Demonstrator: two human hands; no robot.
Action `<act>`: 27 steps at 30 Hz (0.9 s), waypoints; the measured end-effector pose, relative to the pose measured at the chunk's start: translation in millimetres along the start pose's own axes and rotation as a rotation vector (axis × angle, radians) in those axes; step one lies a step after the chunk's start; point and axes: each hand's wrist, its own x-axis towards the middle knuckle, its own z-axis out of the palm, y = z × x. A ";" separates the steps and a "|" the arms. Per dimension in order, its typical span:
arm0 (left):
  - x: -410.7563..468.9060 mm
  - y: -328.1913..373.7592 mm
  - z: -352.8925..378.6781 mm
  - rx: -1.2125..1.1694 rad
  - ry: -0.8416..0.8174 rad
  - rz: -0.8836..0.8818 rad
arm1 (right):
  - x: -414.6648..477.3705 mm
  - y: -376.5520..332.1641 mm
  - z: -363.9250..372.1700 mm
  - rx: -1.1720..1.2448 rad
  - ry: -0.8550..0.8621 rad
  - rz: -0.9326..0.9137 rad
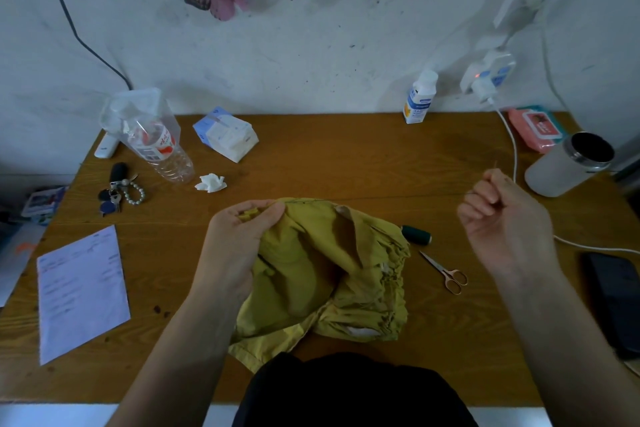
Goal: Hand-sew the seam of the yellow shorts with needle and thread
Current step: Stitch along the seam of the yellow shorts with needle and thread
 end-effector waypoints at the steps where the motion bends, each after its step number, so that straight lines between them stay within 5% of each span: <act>1: 0.5 0.4 -1.5 0.002 0.000 0.002 | 1.7 -1.9 -4.6 0.008 0.024 -0.007; 19: 8.4 5.8 -13.3 -0.030 0.061 0.010 | 20.6 -19.4 -61.2 0.100 0.361 -0.080; 27: 6.4 9.2 -13.9 -0.037 0.070 0.021 | 27.1 -28.6 -85.3 0.149 0.376 -0.146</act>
